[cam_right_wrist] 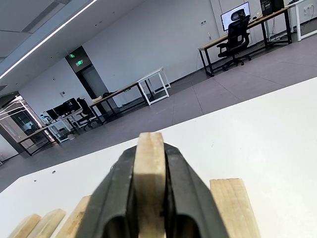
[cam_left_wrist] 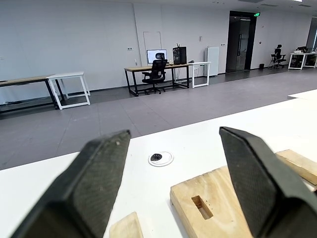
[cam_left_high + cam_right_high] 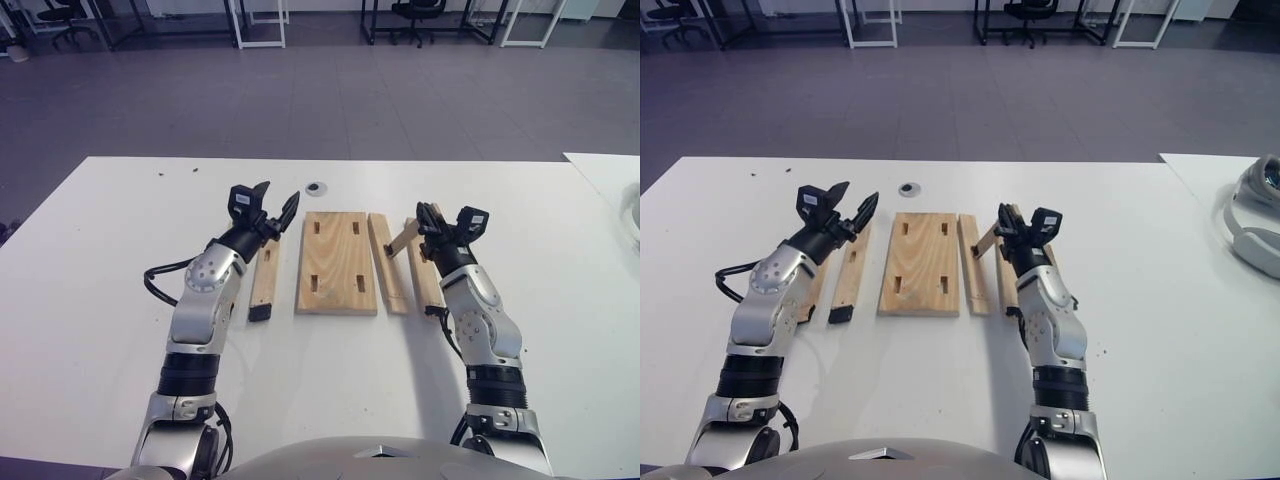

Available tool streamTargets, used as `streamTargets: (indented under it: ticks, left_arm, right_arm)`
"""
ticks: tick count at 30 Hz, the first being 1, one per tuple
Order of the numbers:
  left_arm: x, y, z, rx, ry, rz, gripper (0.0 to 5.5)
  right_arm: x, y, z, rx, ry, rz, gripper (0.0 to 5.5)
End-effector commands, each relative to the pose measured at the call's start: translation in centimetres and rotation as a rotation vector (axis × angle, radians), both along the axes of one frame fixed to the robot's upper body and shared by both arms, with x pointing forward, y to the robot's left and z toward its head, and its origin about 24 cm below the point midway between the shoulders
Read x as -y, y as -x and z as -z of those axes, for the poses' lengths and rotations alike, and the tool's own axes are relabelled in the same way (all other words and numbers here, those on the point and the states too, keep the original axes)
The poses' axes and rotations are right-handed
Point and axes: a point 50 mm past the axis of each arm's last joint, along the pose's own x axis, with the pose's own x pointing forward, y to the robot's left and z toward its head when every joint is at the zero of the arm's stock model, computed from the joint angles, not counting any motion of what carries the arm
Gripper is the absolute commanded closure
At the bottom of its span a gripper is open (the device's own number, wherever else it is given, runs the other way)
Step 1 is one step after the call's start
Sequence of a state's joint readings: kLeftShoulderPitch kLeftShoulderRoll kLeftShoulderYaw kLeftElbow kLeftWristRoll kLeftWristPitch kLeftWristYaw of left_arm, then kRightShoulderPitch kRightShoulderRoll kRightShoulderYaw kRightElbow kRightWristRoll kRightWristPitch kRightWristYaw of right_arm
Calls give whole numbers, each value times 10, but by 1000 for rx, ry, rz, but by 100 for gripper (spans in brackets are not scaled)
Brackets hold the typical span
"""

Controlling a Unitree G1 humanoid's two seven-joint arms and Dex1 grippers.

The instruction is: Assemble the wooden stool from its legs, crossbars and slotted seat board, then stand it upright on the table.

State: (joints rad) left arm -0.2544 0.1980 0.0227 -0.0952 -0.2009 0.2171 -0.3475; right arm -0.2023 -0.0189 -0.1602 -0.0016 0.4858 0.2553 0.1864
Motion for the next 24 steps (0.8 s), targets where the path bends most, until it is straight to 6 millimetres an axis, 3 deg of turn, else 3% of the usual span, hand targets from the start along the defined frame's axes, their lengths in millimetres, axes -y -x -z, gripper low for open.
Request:
streamTargets:
  ticks: [1,9,16,22,24]
  left_arm:
    - [1,0,3,-13,-2,-5,223]
    - [3,-1,4,-15,3,-5,223]
    - [2,0,5,-17,2,-8,223]
    - [2,0,5,-17,-13,-1,223]
    - [2,0,5,-16,-15,-2,223]
  right_arm:
    - [3,-5,-8,25,-43,3,508]
    - [-2,-11,-12,43,-81,-15,508]
    - [3,-5,14,-57,-21,27,508]
    - [2,4,25,-83,182,-9,508]
    - [0,8,41,-132,281,-36,508]
